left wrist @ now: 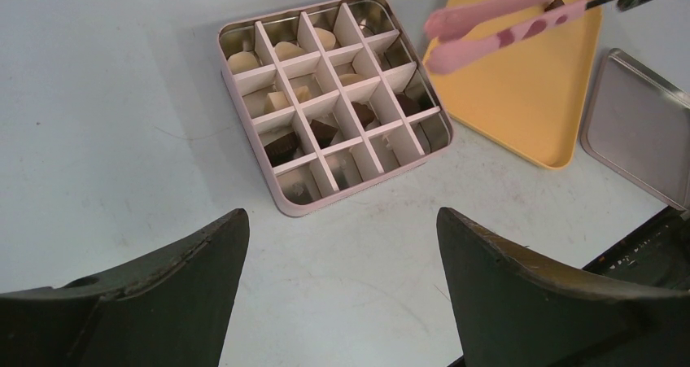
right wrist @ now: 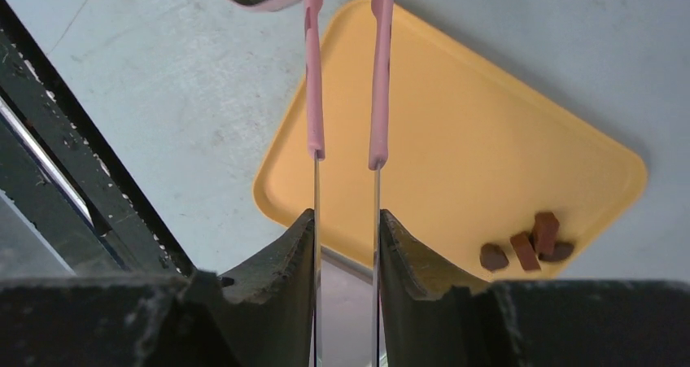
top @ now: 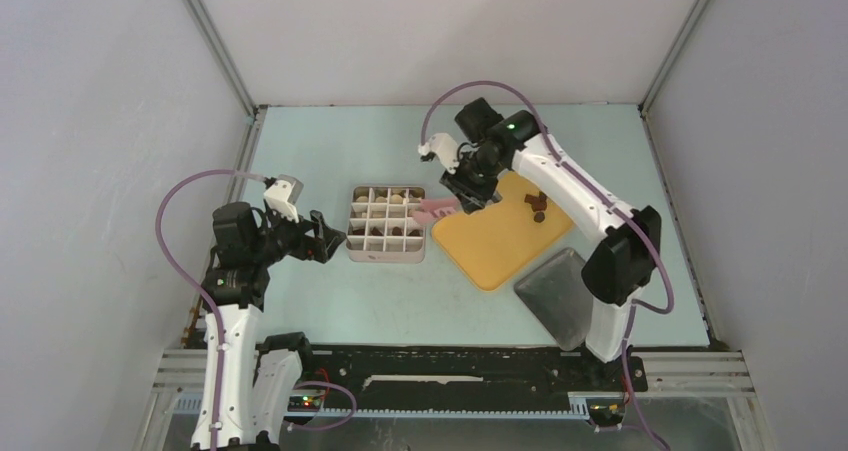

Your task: Pack the chocolate

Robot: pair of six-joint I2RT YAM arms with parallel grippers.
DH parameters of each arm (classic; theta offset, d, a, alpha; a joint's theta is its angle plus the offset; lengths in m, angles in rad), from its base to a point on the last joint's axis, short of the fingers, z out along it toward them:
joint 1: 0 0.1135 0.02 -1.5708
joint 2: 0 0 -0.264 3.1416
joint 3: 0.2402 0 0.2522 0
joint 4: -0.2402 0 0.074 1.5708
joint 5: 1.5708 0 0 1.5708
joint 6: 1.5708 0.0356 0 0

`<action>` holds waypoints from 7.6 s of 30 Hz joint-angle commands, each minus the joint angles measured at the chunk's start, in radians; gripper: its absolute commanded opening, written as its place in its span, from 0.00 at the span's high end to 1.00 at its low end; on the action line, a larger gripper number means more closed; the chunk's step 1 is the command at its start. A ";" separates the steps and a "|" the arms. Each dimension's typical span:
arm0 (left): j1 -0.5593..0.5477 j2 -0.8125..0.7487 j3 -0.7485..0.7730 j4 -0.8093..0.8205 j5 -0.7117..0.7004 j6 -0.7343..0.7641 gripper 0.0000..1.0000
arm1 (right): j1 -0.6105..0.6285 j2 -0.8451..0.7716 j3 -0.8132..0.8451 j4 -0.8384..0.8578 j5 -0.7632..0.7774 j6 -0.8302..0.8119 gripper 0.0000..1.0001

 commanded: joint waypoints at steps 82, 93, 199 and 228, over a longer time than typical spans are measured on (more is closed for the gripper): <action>0.009 -0.013 -0.041 0.043 0.033 -0.015 0.10 | -0.450 -0.587 -0.622 0.190 -0.001 0.042 0.88; 0.010 -0.022 -0.027 0.026 0.002 -0.007 0.10 | -0.067 -0.465 -0.468 0.144 -0.099 -0.054 0.86; 0.058 0.025 -0.034 0.043 0.030 -0.018 0.11 | -0.519 -0.496 -0.654 0.243 0.146 0.098 0.78; 0.058 0.013 -0.032 0.037 0.028 -0.016 0.11 | -0.560 -0.279 -0.617 0.321 0.206 0.178 0.71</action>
